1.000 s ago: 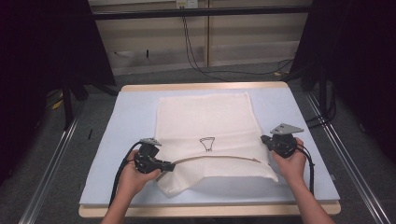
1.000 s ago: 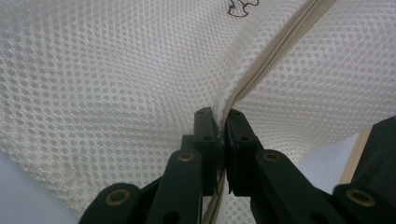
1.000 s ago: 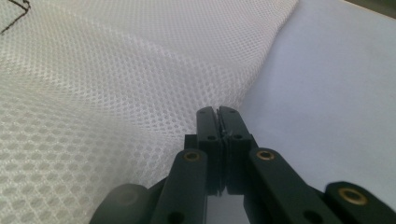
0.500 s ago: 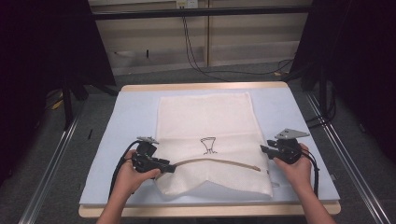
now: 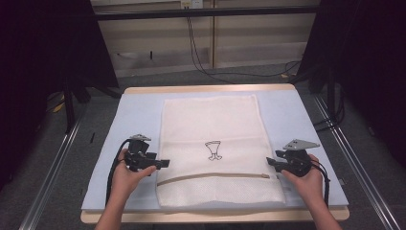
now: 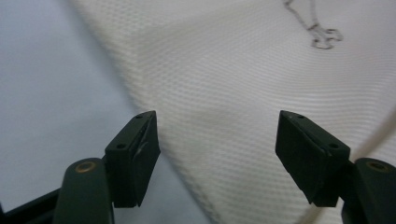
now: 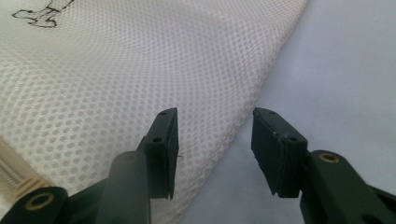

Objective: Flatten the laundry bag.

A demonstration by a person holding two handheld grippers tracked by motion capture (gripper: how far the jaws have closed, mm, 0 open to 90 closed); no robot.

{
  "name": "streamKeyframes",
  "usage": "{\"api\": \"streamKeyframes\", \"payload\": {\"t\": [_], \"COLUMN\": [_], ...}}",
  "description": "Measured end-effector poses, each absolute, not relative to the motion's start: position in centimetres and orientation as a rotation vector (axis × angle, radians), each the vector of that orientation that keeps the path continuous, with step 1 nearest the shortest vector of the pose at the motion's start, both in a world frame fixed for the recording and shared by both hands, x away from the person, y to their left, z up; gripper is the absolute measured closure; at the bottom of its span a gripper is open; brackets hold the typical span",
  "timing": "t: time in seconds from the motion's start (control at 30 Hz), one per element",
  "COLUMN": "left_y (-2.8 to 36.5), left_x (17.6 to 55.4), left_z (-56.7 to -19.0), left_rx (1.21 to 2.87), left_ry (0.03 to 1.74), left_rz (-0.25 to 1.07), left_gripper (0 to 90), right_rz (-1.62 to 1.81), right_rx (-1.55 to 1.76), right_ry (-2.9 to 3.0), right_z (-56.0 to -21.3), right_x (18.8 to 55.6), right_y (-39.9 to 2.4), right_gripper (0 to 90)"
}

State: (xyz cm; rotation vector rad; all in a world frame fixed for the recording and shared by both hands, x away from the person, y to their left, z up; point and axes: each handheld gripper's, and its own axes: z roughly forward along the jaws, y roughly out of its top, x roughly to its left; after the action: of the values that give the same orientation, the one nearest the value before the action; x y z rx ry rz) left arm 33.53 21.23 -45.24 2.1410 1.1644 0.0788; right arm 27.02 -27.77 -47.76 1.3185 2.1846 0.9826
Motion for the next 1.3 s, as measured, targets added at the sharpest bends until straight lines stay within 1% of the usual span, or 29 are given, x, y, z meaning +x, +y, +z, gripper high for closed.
{"api": "streamKeyframes", "payload": {"t": [0.07, 0.1, 0.2, 0.23, 0.27, 0.37, 0.43, 0.5, 0.57, 0.67, 0.77, 0.9, 1.03, 1.17, 1.3], "left_y": [21.5, 21.6, 21.8, 21.8, 21.8, 21.5, 21.4, 21.5, 21.6, 21.5, 21.6, 22.6, 23.7, 24.5, 24.6], "left_x": [33.6, 33.7, 33.7, 33.6, 33.6, 33.4, 33.3, 33.3, 33.4, 33.5, 33.8, 34.2, 34.9, 34.9, 34.8], "left_z": [-45.9, -46.1, -46.8, -46.8, -46.9, -46.9, -46.8, -46.9, -47.0, -46.9, -46.4, -46.0, -45.5, -45.7, -45.8], "left_rx": [2.121, 2.139, 2.121, 2.109, 2.109, 2.121, 2.117, 2.101, 2.097, 2.116, 2.121, 2.058, 2.031, 2.044, 2.04], "left_ry": [1.199, 1.211, 1.226, 1.226, 1.224, 1.227, 1.244, 1.273, 1.283, 1.271, 1.268, 1.296, 1.327, 1.343, 1.347], "left_rz": [0.103, 0.105, 0.052, 0.043, 0.006, 0.035, 0.038, 0.033, 0.011, -0.006, -0.01, 0.021, 0.049, 0.043, 0.058], "left_gripper": [33.9, 34.8, 42.5, 46.6, 58.4, 59.1, 61.0, 67.7, 76.3, 84.1, 86.8, 87.0, 87.1, 87.1, 87.1], "right_rz": [0.986, 0.983, 0.961, 0.969, 0.968, 0.986, 0.999, 1.007, 1.002, 1.018, 1.018, 1.028, 1.052, 1.039, 1.033], "right_rx": [1.318, 1.325, 1.328, 1.318, 1.324, 1.367, 1.362, 1.367, 1.386, 1.389, 1.393, 1.372, 1.349, 1.294, 1.296], "right_ry": [2.198, 2.208, 2.244, 2.247, 2.248, 2.25, 2.253, 2.261, 2.258, 2.26, 2.25, 2.244, 2.268, 2.293, 2.284], "right_z": [-47.8, -47.8, -48.1, -48.1, -48.1, -48.1, -48.1, -48.1, -48.0, -48.0, -47.9, -47.7, -47.6, -47.5, -47.7], "right_x": [26.9, 26.8, 26.7, 26.8, 26.8, 26.7, 26.7, 26.7, 26.6, 26.8, 26.8, 26.8, 27.1, 27.2, 27.4], "right_y": [-27.6, -27.4, -26.9, -26.9, -26.9, -27.1, -27.2, -27.2, -27.1, -27.3, -27.3, -27.1, -26.3, -25.0, -24.7], "right_gripper": [51.0, 50.9, 51.7, 52.4, 53.8, 56.3, 63.9, 70.6, 74.9, 78.7, 82.4, 85.1, 85.9, 85.9, 86.2]}}
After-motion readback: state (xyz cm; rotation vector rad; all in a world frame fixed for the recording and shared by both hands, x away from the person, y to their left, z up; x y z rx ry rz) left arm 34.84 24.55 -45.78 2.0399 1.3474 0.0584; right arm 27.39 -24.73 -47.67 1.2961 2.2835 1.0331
